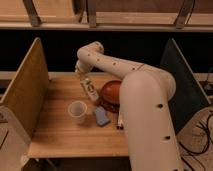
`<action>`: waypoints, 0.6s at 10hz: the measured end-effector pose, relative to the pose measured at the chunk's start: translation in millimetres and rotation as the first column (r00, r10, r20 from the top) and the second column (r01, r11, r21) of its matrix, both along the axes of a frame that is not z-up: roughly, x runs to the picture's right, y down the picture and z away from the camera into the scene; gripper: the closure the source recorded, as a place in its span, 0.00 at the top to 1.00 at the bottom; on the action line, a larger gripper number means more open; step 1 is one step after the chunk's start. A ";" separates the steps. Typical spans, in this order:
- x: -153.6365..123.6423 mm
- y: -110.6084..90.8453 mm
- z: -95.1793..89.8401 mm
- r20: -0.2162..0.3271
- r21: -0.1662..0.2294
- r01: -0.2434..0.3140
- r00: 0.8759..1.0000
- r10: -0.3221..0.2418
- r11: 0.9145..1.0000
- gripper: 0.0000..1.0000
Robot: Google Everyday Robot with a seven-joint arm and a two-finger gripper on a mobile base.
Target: Stand the bottle upright
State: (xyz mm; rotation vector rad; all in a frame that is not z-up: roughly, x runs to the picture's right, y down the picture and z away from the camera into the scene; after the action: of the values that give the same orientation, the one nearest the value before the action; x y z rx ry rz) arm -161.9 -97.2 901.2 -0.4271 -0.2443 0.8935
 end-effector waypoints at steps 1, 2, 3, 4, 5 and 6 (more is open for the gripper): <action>-5.9 -6.5 4.1 0.021 0.040 0.017 1.000 -0.017 0.999 0.00; -15.5 -14.4 9.5 0.058 0.091 0.034 0.998 -0.039 0.995 0.00; -24.1 -18.6 13.2 0.099 0.123 0.033 0.994 -0.045 0.992 0.00; -29.9 -20.6 15.8 0.134 0.141 0.022 0.990 -0.042 0.990 0.00; -35.0 -23.4 17.6 0.182 0.159 -0.002 0.983 -0.027 0.987 0.00; -39.4 -26.9 17.9 0.246 0.176 -0.047 0.969 0.003 0.983 0.00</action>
State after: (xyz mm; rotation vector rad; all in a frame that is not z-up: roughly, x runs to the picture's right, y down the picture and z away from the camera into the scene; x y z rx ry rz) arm -201.4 -124.2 919.1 -0.3657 -0.5550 0.8347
